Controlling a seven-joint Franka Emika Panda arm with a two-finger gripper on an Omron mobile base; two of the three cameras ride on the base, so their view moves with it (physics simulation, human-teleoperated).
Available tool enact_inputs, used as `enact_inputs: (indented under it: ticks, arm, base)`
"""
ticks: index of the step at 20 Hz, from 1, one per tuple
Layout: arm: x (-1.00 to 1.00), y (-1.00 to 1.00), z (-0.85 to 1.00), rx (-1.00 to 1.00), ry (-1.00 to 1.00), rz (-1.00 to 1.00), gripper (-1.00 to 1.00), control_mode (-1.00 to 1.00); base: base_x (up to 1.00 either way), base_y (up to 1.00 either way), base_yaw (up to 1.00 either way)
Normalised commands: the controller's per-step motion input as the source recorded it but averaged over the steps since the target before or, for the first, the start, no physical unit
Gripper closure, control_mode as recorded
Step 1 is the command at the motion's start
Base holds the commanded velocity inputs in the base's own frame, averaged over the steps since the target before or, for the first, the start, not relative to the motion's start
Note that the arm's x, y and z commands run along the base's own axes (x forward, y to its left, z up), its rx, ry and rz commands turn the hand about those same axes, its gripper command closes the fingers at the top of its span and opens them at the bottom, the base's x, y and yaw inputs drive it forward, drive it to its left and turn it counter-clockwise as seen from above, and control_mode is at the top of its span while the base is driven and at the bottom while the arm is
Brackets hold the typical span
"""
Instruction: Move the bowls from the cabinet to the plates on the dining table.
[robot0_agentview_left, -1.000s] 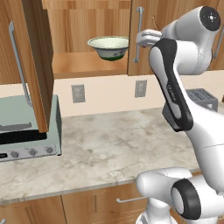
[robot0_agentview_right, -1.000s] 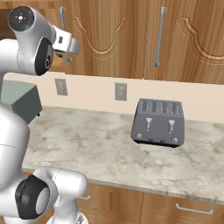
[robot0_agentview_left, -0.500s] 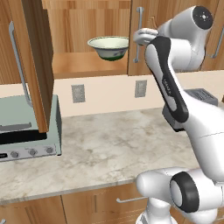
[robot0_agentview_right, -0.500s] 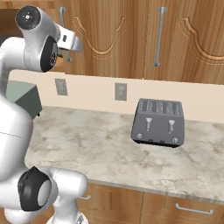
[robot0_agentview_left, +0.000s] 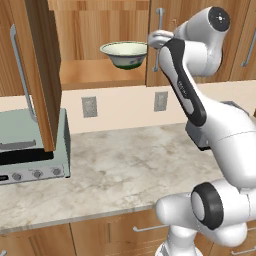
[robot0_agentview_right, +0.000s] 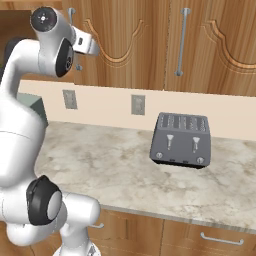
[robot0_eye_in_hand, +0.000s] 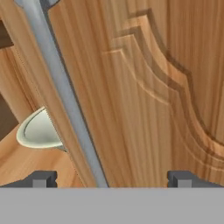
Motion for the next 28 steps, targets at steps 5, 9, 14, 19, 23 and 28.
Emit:
enact_inputs:
  ticks: [5,9,14,19,23,28]
  arm:
    - [0.48,0.00,0.00,0.00,0.00,0.00,-1.00,-1.00]
    - [0.45,0.00,-0.01,0.00,0.00,0.00,-1.00,-1.00]
    - [0.38,0.00,0.00,0.00,0.00,0.00,-1.00,-1.00]
    - [0.36,0.00,-0.08,0.00,0.00,0.00,-1.00,-1.00]
    - [0.00,0.01,0.00,0.00,0.00,0.00,1.00,-1.00]
    - [0.00,0.00,0.00,0.00,0.00,0.00,1.00,-1.00]
  base:
    - [0.00,0.00,0.00]
    - [0.00,0.00,0.00]
    - [0.00,0.00,0.00]
    - [0.00,0.00,0.00]
    - [0.00,0.00,0.00]
    - [0.00,0.00,0.00]
